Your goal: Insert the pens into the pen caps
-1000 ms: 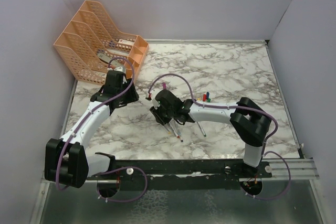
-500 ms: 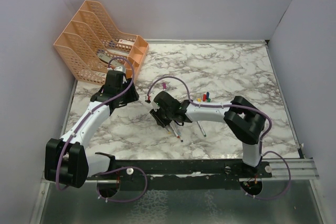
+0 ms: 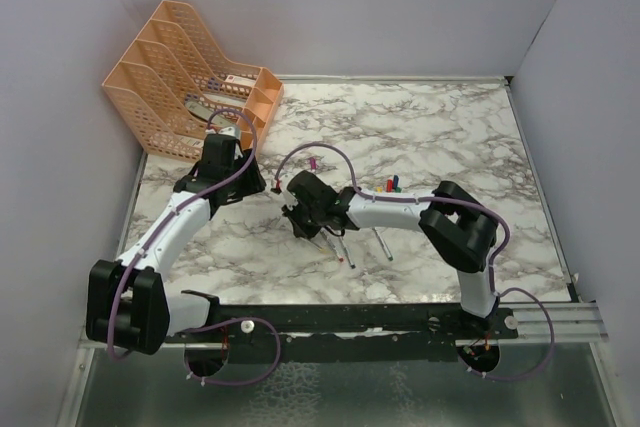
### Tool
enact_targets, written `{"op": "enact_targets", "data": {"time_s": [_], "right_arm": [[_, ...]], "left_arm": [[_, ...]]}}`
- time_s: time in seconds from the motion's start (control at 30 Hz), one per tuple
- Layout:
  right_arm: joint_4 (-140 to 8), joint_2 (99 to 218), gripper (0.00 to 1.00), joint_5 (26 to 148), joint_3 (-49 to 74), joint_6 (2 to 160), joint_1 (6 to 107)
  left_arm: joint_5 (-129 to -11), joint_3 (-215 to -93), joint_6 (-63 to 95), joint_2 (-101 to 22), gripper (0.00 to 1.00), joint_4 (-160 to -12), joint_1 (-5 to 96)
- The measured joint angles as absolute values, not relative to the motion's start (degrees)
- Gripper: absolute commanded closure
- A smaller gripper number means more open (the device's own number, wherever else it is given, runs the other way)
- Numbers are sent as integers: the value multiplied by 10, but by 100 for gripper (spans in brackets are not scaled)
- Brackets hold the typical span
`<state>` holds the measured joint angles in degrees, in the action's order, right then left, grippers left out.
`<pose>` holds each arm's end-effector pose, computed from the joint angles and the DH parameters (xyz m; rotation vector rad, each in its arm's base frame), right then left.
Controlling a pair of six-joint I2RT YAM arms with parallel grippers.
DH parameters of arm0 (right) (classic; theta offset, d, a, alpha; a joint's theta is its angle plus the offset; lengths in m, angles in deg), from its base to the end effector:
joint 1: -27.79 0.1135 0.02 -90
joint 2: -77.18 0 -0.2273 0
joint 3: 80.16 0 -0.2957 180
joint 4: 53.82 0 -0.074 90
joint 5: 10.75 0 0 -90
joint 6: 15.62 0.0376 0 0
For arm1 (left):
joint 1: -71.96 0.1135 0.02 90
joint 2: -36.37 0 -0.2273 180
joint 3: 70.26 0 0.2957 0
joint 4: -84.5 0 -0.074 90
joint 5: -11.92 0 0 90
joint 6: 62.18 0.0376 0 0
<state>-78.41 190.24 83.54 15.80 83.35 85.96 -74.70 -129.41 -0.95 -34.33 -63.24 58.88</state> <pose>0.2264 0.3700 0.0894 -1.1105 2.3486 0.5532 0.3064 -0.0735 0.1916 -0.2945 2.3560 -0.4270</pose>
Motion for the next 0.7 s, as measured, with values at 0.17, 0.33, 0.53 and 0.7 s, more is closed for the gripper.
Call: {"op": "enact_targets", "data": {"time_s": [0.17, 0.33, 0.53, 0.7], "right_arm": [[-794, 1901, 99, 847, 145, 854, 860], [-801, 1877, 99, 827, 122, 877, 860], [-786, 1812, 99, 739, 129, 909, 859], [-754, 1745, 99, 660, 187, 954, 846]], "left_arm": [[-744, -1294, -6, -350, 45, -638, 589], [-733, -1294, 2, -359, 45, -642, 590], [-712, -1290, 8, -358, 46, -670, 591], [-667, -1261, 12, -336, 46, -722, 591]]}}
